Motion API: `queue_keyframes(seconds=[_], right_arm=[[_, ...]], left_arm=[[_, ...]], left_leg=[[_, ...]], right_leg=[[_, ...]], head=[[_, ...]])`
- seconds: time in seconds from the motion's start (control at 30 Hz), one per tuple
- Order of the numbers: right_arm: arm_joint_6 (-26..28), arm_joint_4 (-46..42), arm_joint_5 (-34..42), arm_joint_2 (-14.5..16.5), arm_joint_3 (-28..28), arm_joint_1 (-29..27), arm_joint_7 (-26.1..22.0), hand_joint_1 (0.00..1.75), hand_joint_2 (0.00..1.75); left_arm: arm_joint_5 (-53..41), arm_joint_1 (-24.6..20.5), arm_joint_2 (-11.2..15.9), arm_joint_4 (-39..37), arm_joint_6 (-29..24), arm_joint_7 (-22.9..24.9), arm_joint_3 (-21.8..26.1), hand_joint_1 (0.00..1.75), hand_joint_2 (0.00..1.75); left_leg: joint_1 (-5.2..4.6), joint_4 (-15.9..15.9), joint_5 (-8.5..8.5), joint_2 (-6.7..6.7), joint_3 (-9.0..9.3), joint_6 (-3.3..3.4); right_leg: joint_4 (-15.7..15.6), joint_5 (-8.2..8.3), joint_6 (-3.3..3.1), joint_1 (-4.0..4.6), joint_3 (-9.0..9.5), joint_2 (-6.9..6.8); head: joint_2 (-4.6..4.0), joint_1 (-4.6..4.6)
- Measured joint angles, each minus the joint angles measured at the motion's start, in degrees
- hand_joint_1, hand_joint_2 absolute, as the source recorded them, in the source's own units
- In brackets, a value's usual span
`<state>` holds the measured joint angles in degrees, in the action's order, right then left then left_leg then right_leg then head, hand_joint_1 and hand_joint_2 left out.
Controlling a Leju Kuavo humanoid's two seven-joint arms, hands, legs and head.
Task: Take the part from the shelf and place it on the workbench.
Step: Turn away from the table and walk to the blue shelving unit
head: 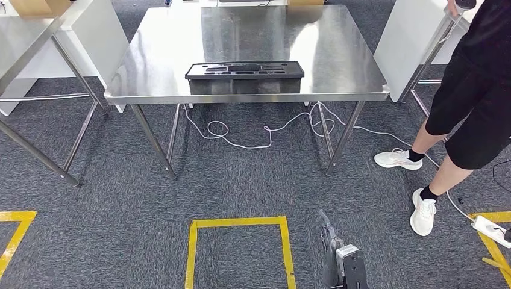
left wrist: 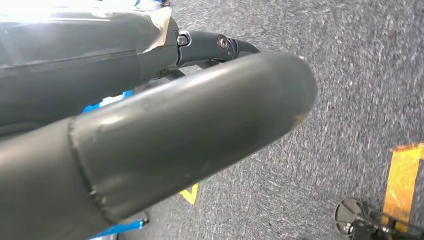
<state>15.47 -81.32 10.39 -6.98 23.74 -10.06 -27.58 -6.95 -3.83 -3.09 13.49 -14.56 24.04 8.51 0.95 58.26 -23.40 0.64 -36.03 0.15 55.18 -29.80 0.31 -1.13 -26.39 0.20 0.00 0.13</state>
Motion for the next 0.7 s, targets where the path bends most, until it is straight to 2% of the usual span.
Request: queue_keyframes(seconds=[0.03, 0.1, 0.13, 0.17, 0.2, 0.23, 0.3, 0.33, 0.37, 0.47, 0.5, 0.53, 0.57, 0.63, 0.67, 0.7], right_arm=[[0.0, 0.8, 0.1, -0.1, 0.4, 0.3, 0.2, 0.0, 0.0], [0.1, 2.9, 0.3, -0.1, 1.4, 1.1, 1.0, 0.0, 0.0], [0.1, 4.6, 0.4, -0.1, 2.0, 1.6, 1.5, 0.0, 0.0], [0.2, 6.9, 0.5, 0.0, 2.8, 2.4, 1.8, 0.0, 0.0], [0.2, 9.5, 0.5, 0.2, 3.5, 3.2, 2.1, 0.0, 0.0], [0.1, 12.5, 0.7, 0.4, 4.3, 4.1, 2.1, 0.0, 0.0], [0.0, 18.9, 1.2, 1.2, 5.7, 6.0, 1.6, 0.0, 0.0], [0.0, 22.0, 1.4, 1.6, 6.2, 6.8, 1.1, 0.0, 0.0], [0.0, 24.7, 1.6, 2.1, 6.7, 7.5, 0.5, 0.0, 0.0], [-0.1, 30.6, 2.0, 2.9, 7.7, 9.0, 0.0, 0.0, 0.0], [-0.1, 32.3, 2.2, 3.1, 8.0, 9.5, 0.3, 0.0, 0.0], [0.1, 34.3, 2.3, 3.3, 8.3, 10.1, 0.7, 0.0, 0.0], [0.5, 36.6, 2.5, 3.6, 8.7, 10.8, 1.3, 0.0, 0.0], [1.5, 42.3, 2.6, 4.4, 9.8, 12.0, 2.7, 0.0, 0.0], [2.1, 45.4, 2.7, 4.9, 10.3, 12.4, 3.6, 0.0, 0.0], [2.8, 48.4, 2.8, 5.3, 10.7, 12.7, 4.6, 0.0, 0.0]], left_arm=[[0.0, 0.1, 0.0, 0.0, 0.0, 0.0, 0.0, 0.0, 0.0], [-0.1, 0.1, 0.1, -0.1, 0.0, 0.0, 0.0, 0.0, 0.0], [-0.2, 0.1, 0.1, -0.2, 0.0, 0.0, 0.0, 0.0, 0.0], [-0.3, 0.1, 0.2, -0.2, 0.0, 0.0, 0.0, 0.0, 0.0], [-0.3, 0.1, 0.2, -0.2, 0.0, 0.0, 0.0, 0.0, 0.0], [-0.4, 0.1, 0.2, -0.2, -0.1, 0.0, 0.0, 0.0, 0.0], [-0.6, 0.0, 0.2, -0.2, -0.1, 0.0, 0.0, 0.0, 0.0], [-0.7, -0.1, 0.2, -0.2, -0.1, 0.0, 0.0, 0.0, 0.0], [-0.7, -0.1, 0.2, -0.2, -0.1, 0.0, 0.0, 0.0, 0.0], [-0.8, -0.1, 0.3, -0.2, -0.1, 0.0, -0.1, 0.0, 0.0], [-0.8, -0.2, 0.3, -0.2, -0.1, 0.0, -0.1, 0.0, 0.0], [-0.8, -0.2, 0.2, -0.2, -0.2, 0.0, -0.1, 0.0, 0.0], [-0.8, -0.2, 0.2, -0.2, -0.2, 0.0, -0.1, 0.0, 0.0], [-0.8, -0.1, 0.3, -0.3, -0.3, 0.0, 0.0, 0.0, 0.0], [-0.8, -0.1, 0.3, -0.3, -0.5, 0.0, 0.0, 0.0, 0.0], [-0.8, -0.1, 0.3, -0.3, -0.6, 0.0, 0.0, 0.0, 0.0]], left_leg=[[0.15, 2.1, -2.25, -0.1, -0.78, -0.22], [0.26, 9.0, -7.84, -0.31, -2.79, -0.59], [0.26, 12.3, -9.56, -0.4, -3.49, -0.73], [0.27, 14.1, -10.05, -0.46, -3.45, -0.8], [0.27, 13.9, -9.44, -0.5, -2.4, -0.79], [0.27, 11.5, -8.07, -0.5, -0.29, -0.69], [0.18, 3.5, -6.16, -0.52, 5.08, -0.23], [0.02, 0.7, -5.74, -0.53, 6.79, 0.15], [-0.19, -0.8, -5.8, -0.54, 7.55, 0.52], [-0.46, -1.6, -4.93, -0.33, 6.93, 1.71], [-0.34, -1.9, -4.37, -0.18, 6.54, 2.2], [-0.2, -2.2, -3.75, -0.02, 6.06, 2.67], [-0.14, -2.3, -3.19, 0.15, 5.44, 2.97], [-0.2, -2.2, -2.19, 0.21, 4.02, 3.21], [-0.23, -2.2, -1.71, 0.24, 3.36, 3.15], [-0.24, -2.2, -1.26, 0.22, 2.79, 3.03]], right_leg=[[0.0, 0.53, -0.71, -0.19, -0.51, -0.1], [0.0, 1.52, -1.54, 0.09, -1.52, -0.22], [0.1, 2.0, -1.62, 0.26, -2.03, -0.23], [0.2, 2.44, -1.6, 0.38, -2.53, -0.23], [0.5, 2.8, -1.5, 0.46, -3.04, -0.21], [0.7, 3.05, -1.38, 0.49, -3.54, -0.19], [1.3, 3.36, -1.0, 0.59, -4.36, -0.19], [1.5, 3.53, -0.72, 0.68, -4.64, -0.21], [1.6, 3.76, -0.37, 0.76, -4.86, -0.25], [1.7, 4.38, 0.91, 0.94, -5.58, -0.3], [2.5, 3.72, 1.06, 1.02, -6.21, -0.28], [4.3, 2.23, 0.98, 1.06, -7.19, -0.26], [7.3, 0.01, 0.73, 0.91, -8.48, -0.24], [14.7, -4.19, 0.7, 0.59, -10.89, -0.23], [17.1, -5.06, 1.07, 0.42, -11.19, -0.23], [17.4, -4.88, 1.65, 0.29, -10.42, -0.23]], head=[[0.0, -0.09], [0.0, -0.16], [0.0, -0.19], [0.0, -0.18], [0.0, -0.19], [0.0, -0.2], [0.0, -0.2], [0.0, -0.16], [0.0, -0.21], [0.0, -0.32], [0.0, -0.25], [0.0, -0.15], [0.0, -0.01], [0.0, 0.25], [0.0, 0.29], [0.0, 0.34]])
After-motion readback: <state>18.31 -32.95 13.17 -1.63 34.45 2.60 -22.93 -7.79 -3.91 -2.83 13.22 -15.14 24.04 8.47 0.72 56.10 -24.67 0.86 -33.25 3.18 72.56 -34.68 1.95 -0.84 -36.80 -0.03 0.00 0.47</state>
